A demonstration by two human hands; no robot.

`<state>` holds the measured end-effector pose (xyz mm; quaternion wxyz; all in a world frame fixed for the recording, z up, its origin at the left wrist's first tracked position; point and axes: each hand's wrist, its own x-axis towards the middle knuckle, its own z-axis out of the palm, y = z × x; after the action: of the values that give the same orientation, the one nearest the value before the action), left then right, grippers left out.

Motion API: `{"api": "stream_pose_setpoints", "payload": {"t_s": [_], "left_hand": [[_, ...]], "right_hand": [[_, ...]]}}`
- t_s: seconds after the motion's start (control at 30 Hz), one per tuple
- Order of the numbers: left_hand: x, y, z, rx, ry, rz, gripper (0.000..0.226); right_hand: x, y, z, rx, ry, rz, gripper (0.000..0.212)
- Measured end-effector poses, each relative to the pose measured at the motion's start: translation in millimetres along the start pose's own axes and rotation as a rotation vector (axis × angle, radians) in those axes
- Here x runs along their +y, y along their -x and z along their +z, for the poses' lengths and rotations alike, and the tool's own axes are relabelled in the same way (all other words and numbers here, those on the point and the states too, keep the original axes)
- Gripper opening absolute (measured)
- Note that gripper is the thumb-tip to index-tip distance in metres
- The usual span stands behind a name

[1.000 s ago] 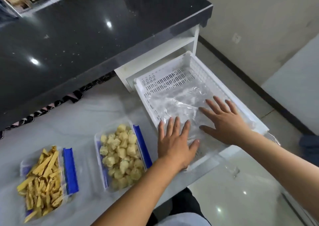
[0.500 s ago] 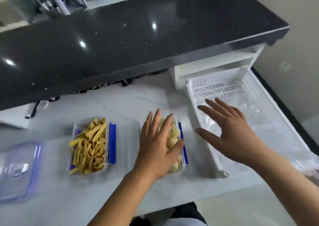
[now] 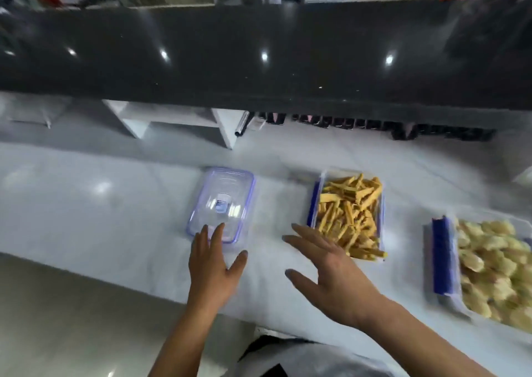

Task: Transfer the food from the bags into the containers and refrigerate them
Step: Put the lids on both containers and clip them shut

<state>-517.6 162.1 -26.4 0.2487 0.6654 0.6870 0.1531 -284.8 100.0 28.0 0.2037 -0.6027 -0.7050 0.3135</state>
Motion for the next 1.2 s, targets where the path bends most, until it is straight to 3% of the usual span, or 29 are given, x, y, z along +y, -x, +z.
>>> {"api": "stream_pose_setpoints", "payload": {"t_s": [0.07, 0.2, 0.33, 0.47, 0.57, 0.73, 0.87, 1.03, 1.2], "left_hand": [[-35, -19, -9, -0.041, -0.028, -0.056, 0.098], [-86, -59, -22, -0.151, -0.121, -0.016, 0.097], [-107, -93, -25, -0.23, -0.034, 0.102, 0.1], [-105, -108, -27, -0.257, 0.195, 0.099, 0.092], [-103, -112, -27, -0.265, 0.341, 0.065, 0.071], [-85, -109, -37, -0.081, 0.411, 0.087, 0.051], [-57, -105, -55, 0.003, 0.631, 0.141, 0.045], [1, -75, -89, -0.127, 1.066, 0.159, 0.038], [55, -40, -97, -0.305, 1.128, 0.386, 0.03]], "right_hand": [[-17, -29, 29, -0.087, 0.025, 0.012, 0.068], [-41, -86, 80, -0.19, 0.094, 0.248, 0.089], [-47, -119, 110, -0.12, -0.004, 0.395, 0.097], [-57, -136, 123, -0.025, -0.163, 0.472, 0.098], [-62, -139, 127, 0.105, -0.379, 0.534, 0.09], [-60, -143, 126, 0.264, -0.747, 0.586, 0.089], [-69, -143, 110, 0.352, -0.992, 0.552, 0.07], [-90, -115, 68, 0.456, -1.147, 0.445, 0.085], [-95, -49, 22, 0.562, -1.196, 0.452, 0.079]]}}
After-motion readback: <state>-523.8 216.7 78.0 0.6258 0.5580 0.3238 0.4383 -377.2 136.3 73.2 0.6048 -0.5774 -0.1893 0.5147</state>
